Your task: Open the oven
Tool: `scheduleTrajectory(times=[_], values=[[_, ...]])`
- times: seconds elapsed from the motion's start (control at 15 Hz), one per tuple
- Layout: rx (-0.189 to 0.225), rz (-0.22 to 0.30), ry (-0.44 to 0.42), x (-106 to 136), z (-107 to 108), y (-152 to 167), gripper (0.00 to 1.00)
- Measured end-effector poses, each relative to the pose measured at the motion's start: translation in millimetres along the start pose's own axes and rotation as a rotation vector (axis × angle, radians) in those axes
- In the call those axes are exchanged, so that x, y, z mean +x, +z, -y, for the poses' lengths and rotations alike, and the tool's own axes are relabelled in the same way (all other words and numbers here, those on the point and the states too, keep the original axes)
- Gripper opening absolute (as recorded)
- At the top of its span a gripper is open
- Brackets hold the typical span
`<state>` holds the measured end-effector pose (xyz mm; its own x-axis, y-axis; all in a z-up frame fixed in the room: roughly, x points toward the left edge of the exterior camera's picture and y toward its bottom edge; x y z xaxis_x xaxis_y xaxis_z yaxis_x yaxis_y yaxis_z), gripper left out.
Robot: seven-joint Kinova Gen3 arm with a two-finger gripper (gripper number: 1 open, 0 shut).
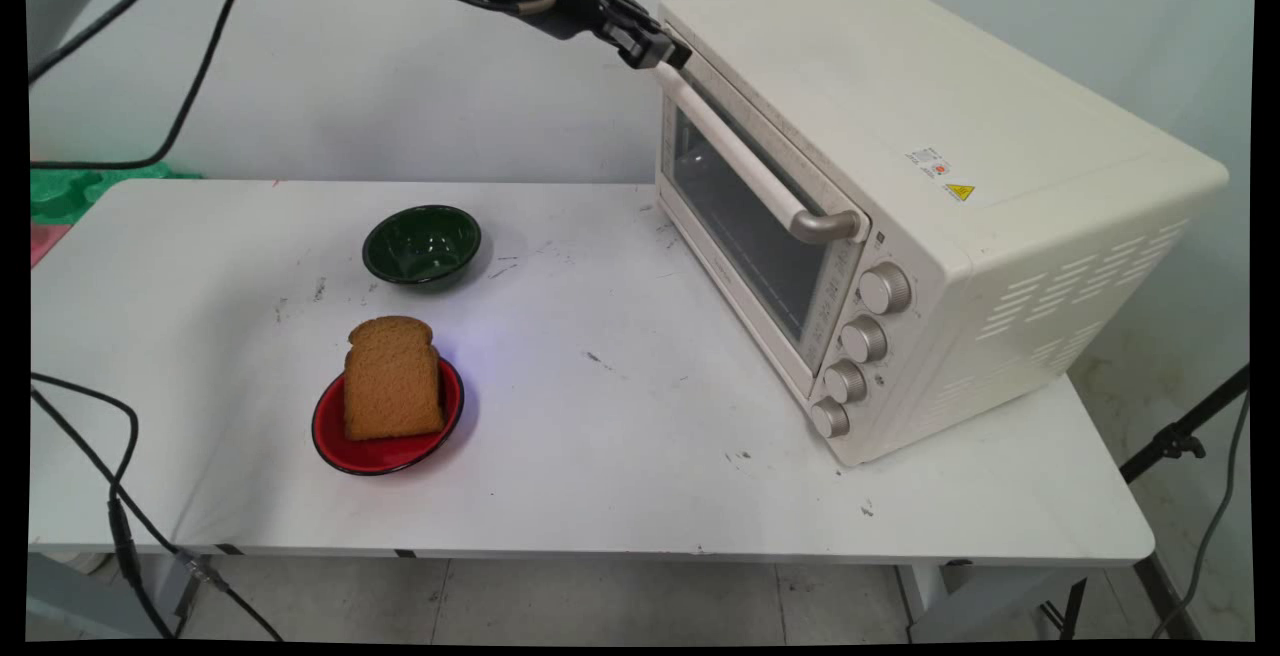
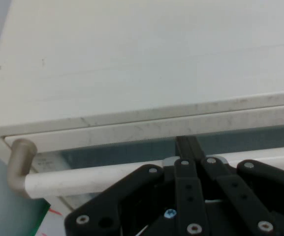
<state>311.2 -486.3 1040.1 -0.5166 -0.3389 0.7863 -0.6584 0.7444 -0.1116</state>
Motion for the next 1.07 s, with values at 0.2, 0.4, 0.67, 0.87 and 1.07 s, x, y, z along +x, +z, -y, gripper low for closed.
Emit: scheduleTrajectory(times=[0.2, 0.4, 0.67, 0.87, 1.07], values=[[0.004, 0.014, 0.000, 3, 0, 9, 0.00], [0.006, 0.027, 0.000, 6, 1, 20, 0.00], [0.008, 0.045, 0.000, 11, 1, 35, 0.00], [0.007, 0.056, 0.000, 13, 1, 44, 0.00], [0.006, 0.067, -0.001, 13, 0, 51, 0.00]])
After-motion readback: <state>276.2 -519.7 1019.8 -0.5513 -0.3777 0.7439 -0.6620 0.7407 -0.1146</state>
